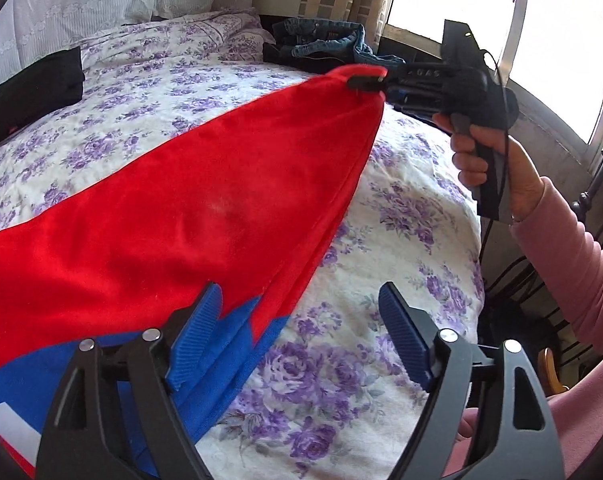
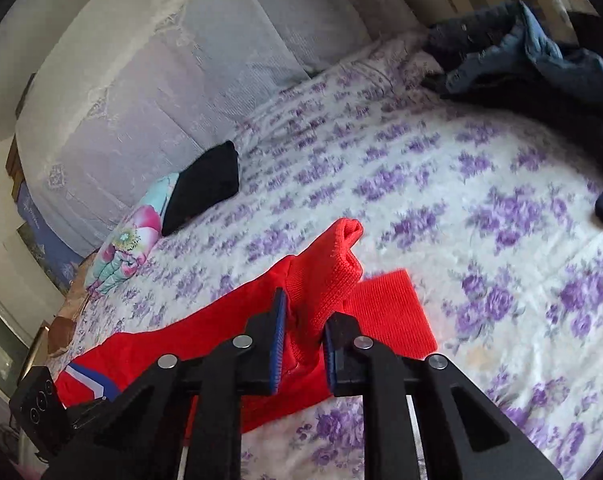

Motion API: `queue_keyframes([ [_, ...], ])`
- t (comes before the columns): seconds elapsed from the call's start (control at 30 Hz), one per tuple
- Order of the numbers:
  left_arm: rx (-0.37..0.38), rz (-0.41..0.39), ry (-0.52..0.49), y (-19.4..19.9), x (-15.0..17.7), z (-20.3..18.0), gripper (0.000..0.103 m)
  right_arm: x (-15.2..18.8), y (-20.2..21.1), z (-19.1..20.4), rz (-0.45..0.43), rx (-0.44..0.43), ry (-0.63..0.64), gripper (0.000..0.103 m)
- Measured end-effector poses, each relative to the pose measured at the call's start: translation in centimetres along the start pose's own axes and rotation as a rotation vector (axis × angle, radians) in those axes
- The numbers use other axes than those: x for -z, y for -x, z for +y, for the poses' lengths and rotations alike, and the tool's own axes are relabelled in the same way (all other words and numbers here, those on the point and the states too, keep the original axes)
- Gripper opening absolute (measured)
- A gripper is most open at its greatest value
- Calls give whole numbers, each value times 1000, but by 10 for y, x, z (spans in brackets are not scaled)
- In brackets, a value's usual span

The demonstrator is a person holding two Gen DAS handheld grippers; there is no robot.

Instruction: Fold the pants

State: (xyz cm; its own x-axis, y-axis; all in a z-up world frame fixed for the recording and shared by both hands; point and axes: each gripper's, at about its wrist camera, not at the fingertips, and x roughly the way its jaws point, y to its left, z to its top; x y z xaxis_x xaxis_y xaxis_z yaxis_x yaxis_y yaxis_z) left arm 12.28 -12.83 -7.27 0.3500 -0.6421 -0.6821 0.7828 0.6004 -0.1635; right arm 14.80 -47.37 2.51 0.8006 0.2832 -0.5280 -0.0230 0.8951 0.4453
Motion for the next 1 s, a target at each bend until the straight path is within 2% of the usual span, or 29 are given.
queue_keyframes([
  [0.07, -4, 0, -2, 0, 0, 0, 83, 5, -2, -9, 7, 35, 2, 17],
  [0.1, -4, 4, -5, 0, 0, -1, 84, 13, -9, -22, 51, 64, -14, 17],
  [0.17, -7, 10, -11, 0, 1, -2, 85, 25, -25, -38, 132, 86, -63, 26],
  [0.2, -11, 10, -15, 0, 1, -3, 85, 25, -23, -41, 132, 69, -83, 29],
  [0.23, -13, 10, -13, 2, 2, -4, 85, 22, -18, -41, 125, 71, -93, 40],
  [0.27, -13, 5, -5, 5, 3, -4, 85, 21, -11, -39, 109, 92, -93, 56],
  [0.33, -7, -14, 30, 16, 5, -3, 85, 20, 6, -29, 74, 147, -64, 71],
  [0.43, -27, -72, 83, 52, 12, 8, 85, 25, 24, -4, 71, 90, -17, 73],
  [0.5, -98, -121, 113, 83, 18, 21, 90, 28, 24, 22, 102, 10, 22, 75],
  [0.57, -231, -173, 147, 119, 26, 42, 95, 32, 18, 61, 133, -73, 104, 75],
  [0.6, -324, -187, 180, 137, 31, 57, 95, 35, 10, 88, 151, -128, 166, 75],
  [0.67, -433, -189, 250, 159, 42, 83, 96, 44, -4, 133, 188, -211, 278, 75],
  [0.73, -504, -165, 354, 171, 56, 110, 96, 60, -26, 185, 239, -294, 407, 75],
  [0.8, -508, -136, 463, 175, 76, 130, 96, 81, -49, 228, 296, -347, 513, 75],
  [0.87, -491, -120, 507, 175, 89, 134, 96, 102, -69, 259, 350, -361, 586, 75],
  [0.93, -521, -96, 454, 170, 98, 120, 96, 130, -88, 280, 440, -354, 654, 75],
  [1.0, -573, -46, 376, 163, 105, 102, 96, 159, -104, 287, 578, -362, 693, 75],
])
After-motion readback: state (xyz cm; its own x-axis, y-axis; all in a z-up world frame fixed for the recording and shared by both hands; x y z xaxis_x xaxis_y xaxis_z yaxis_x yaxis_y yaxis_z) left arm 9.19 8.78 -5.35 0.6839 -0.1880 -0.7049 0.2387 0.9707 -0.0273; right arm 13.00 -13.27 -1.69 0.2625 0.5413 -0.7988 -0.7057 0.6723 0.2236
